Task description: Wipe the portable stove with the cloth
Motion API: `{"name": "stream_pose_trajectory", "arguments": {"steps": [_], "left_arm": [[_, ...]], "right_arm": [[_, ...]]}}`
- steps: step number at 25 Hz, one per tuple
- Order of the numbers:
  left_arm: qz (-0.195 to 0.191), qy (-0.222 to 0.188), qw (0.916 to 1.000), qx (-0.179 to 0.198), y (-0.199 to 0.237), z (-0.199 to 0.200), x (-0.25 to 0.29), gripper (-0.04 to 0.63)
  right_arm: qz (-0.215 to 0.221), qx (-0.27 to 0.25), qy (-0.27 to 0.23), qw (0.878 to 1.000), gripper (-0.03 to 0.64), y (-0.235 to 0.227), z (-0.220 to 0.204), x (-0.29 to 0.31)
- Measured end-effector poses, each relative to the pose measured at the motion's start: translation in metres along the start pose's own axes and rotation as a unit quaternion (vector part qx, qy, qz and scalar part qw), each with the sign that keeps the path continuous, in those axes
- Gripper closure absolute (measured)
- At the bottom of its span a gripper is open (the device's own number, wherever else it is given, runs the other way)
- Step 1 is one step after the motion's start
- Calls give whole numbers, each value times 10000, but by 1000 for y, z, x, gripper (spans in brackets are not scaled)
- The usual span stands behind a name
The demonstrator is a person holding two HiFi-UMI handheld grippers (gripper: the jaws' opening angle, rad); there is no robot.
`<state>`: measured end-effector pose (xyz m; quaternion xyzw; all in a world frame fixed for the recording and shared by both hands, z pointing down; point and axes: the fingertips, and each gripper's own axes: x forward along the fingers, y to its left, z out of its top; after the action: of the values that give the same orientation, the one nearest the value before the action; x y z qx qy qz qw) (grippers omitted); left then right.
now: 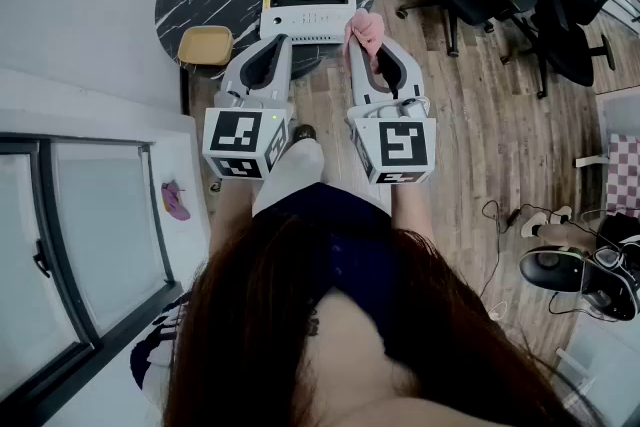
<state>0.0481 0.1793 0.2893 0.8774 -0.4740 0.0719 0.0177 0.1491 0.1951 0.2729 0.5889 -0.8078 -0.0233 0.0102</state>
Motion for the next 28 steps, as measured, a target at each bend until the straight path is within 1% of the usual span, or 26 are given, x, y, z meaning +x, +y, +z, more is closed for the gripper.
{"name": "stream_pose_trajectory", "arguments": {"steps": [9,14,18,28], "left_arm": [[-56,-17,9999,-86,28,2,34,586],[-126,-32,9998,-137,49,4,51,586],[-181,-47,9997,-178,67,7,66,586],[-575,-19,9982,-190,105,6,99,586]], "right_arm": [[-95,-102,97,9999,563,-8,-4,41],[-58,14,82,9999,557,-8,-3,67],[-104,-32,137,9998,558,-7,-4,89],[-212,14,140,9997,558,-3,-1,146]]}}
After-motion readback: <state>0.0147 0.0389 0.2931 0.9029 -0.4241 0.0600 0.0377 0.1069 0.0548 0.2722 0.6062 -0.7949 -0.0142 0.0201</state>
